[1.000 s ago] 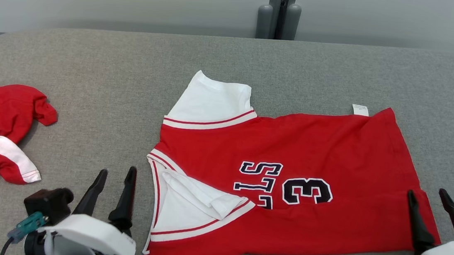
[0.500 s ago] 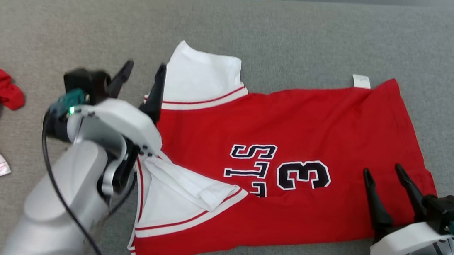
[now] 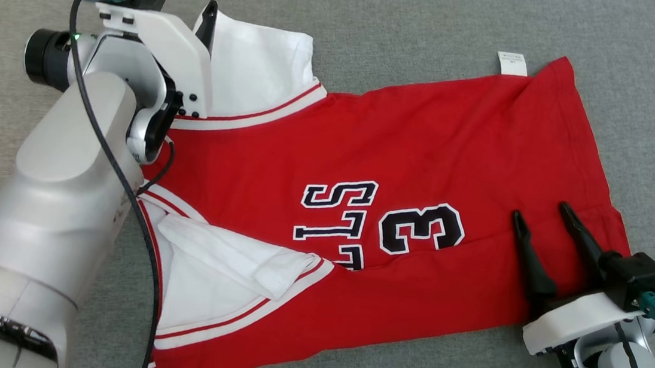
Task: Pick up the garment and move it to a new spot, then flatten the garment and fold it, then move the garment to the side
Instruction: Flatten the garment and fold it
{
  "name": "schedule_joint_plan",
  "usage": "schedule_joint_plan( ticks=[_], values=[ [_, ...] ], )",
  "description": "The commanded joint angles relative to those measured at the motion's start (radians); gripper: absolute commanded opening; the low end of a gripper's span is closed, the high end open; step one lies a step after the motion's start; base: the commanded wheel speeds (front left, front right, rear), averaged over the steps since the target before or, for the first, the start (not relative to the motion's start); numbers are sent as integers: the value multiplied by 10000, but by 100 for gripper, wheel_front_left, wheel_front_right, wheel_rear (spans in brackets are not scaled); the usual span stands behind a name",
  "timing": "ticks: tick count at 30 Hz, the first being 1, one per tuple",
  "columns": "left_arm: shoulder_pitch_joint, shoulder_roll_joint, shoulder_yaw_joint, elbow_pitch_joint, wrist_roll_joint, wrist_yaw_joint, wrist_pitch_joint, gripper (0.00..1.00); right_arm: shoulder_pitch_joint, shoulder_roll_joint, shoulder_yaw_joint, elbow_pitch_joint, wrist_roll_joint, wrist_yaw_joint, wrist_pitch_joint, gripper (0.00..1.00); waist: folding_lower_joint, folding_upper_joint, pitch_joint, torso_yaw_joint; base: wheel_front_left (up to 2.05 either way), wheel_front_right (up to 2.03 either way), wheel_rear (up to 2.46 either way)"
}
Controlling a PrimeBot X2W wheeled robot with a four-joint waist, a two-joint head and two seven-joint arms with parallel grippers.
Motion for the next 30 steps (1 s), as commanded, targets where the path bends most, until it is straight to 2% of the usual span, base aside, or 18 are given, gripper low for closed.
schedule_joint_plan(
  ticks=[1, 8, 14, 15, 16, 25, 30],
  values=[
    [-246, -37, -38, 215, 49, -66, 97, 100, -159, 4, -12, -38, -47, -2, -43, 100, 0, 0, 161, -128, 0, 0, 0],
    [-1349, -166, -458, 1778, 296, -321, 700, 100, -289, 131, 41, -17, -144, -3, -18, 100, 0, 0, 501, -348, 0, 0, 0],
    [-1754, -264, -458, 2567, 172, -550, 516, 100, -283, 126, -105, 12, -207, -15, -19, 100, 0, 0, 587, -437, 0, 0, 0],
    [-1811, -331, -504, 2785, 141, -662, 468, 43, -280, 135, -126, 38, -231, -15, -17, 100, 0, 0, 583, -451, 0, 0, 0],
    [-1823, -363, -532, 2887, 158, -733, 459, 0, -277, 138, -140, 43, -238, -15, -19, 100, 0, 0, 577, -452, 0, 0, 0],
    [-2038, -540, -494, 3283, -83, -1277, -287, 0, -479, 113, -339, -211, -167, -11, -24, 100, 0, 0, 457, -347, 0, 0, 0],
    [-2190, -447, -261, 3275, -469, -1636, -603, 0, -911, -31, -420, -87, 195, -11, -25, 100, 0, 0, 442, -294, 0, 0, 0]
  ],
)
